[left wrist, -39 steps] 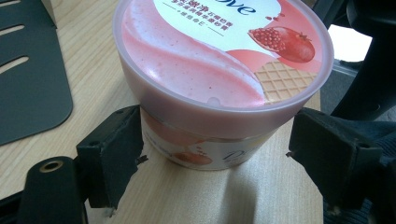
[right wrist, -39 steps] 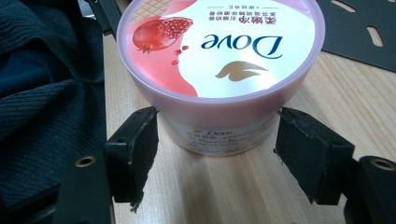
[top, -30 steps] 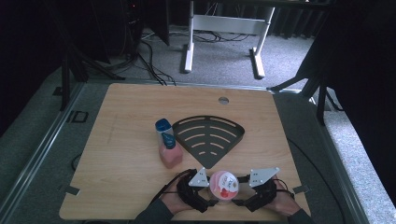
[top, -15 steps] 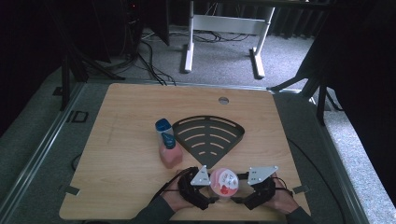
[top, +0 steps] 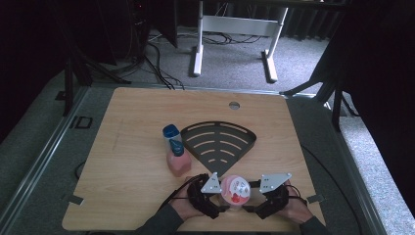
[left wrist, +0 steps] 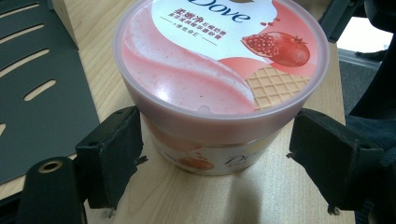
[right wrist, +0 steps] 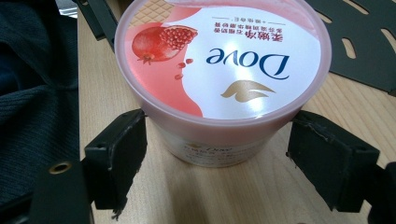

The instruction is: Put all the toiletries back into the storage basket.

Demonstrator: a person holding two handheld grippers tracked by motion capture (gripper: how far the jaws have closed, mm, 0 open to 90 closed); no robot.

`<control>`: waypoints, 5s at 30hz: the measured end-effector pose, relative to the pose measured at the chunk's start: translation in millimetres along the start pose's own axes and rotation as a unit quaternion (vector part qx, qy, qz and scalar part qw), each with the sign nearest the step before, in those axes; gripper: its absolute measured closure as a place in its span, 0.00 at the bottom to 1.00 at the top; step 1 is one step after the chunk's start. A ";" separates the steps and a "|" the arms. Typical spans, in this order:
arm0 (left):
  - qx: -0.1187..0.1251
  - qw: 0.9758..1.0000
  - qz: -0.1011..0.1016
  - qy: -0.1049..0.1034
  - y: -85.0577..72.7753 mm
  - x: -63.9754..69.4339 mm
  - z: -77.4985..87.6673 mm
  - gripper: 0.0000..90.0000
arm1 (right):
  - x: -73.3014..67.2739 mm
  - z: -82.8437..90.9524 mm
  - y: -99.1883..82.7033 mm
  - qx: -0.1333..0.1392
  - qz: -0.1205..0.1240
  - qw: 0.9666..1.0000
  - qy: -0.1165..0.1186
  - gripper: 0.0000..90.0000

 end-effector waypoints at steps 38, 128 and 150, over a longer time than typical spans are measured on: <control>0.013 0.999 -0.002 0.030 19.4 -27.3 8.7 0.20 | 29.6 4.6 22.2 0.013 0.012 1.000 -0.014 0.22; 0.020 0.993 0.014 0.113 100.0 -108.9 -18.0 0.19 | 146.8 34.0 61.4 -0.023 0.012 0.999 -0.045 0.17; 0.021 0.991 0.039 0.127 99.2 -135.4 -34.5 0.19 | 175.8 21.3 65.5 -0.062 -0.008 0.997 -0.048 0.17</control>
Point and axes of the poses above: each handheld gripper's, and its own axes: z roughly backward along the jaws, y roughly out of its top, x roughly to its right, the point moved 4 cm from there along -z, roughly forward along the jaws, and after that the axes turned 1 degree about z, right-handed, at the moved point
